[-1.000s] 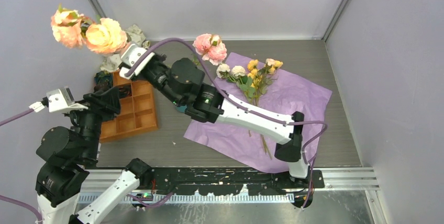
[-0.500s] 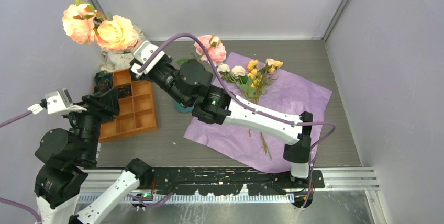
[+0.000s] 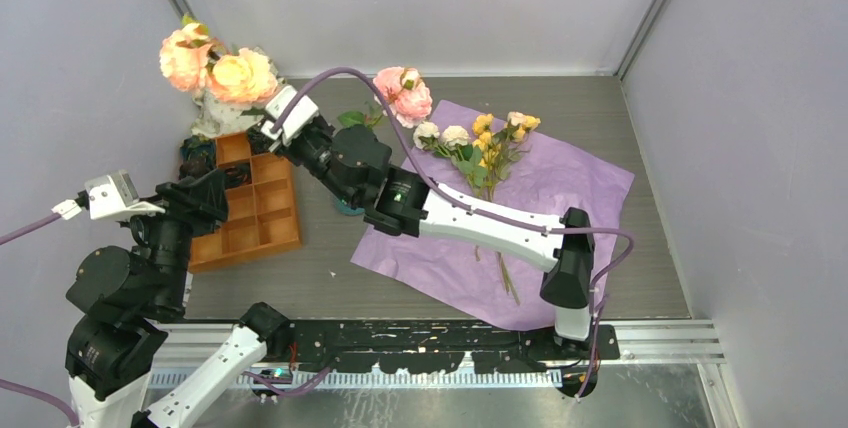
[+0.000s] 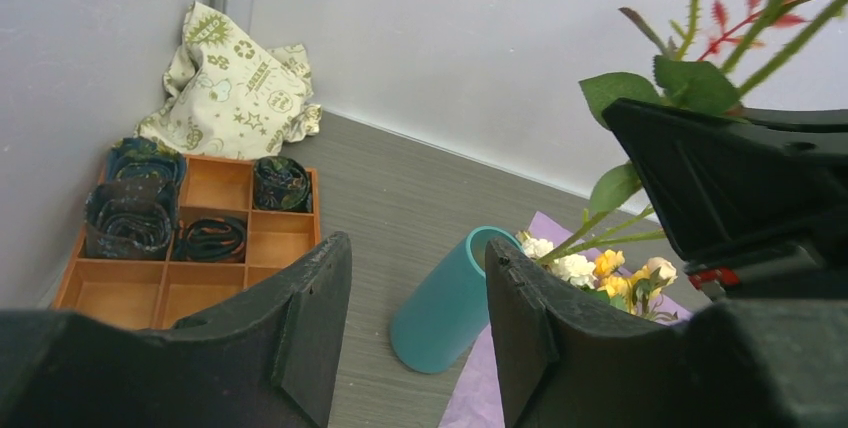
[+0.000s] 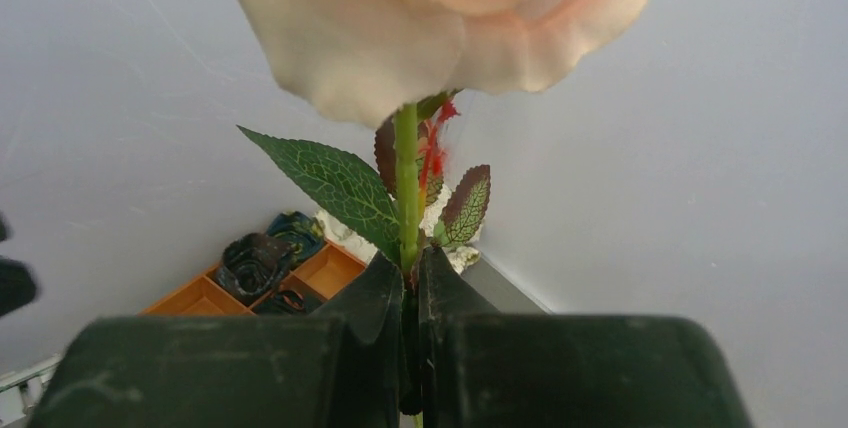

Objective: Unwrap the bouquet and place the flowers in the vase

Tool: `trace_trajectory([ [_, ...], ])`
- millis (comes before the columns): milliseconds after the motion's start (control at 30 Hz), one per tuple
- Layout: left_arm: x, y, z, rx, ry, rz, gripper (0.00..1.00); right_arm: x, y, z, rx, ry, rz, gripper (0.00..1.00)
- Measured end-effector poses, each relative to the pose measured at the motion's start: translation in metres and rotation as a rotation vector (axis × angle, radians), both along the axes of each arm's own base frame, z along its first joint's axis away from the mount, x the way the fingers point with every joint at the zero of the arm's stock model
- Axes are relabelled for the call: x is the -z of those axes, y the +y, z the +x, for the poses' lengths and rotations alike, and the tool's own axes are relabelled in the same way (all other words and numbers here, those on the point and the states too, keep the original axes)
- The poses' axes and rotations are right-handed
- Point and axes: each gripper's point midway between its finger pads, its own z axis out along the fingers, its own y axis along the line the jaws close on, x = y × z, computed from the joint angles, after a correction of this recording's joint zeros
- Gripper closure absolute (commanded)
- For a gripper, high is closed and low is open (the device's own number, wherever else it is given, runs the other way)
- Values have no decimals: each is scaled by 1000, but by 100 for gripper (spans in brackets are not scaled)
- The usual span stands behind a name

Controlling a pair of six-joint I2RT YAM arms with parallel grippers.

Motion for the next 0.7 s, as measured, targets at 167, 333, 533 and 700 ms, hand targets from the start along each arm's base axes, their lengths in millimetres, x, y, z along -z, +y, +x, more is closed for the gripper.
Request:
trace_trajectory([
  [167,0,0,0,1,1,-2,46,20,-13,36,45,86,32,96],
  [333,2,-2,3,2,12,0,46,17,-24,57,58,140,123,66],
  [533,4,-7,9,9,29,-2,45,51,-24,64,73,222,74,31],
  [700,5,-10,10,19,31,-10,45,74,-24,64,87,269,19,24],
])
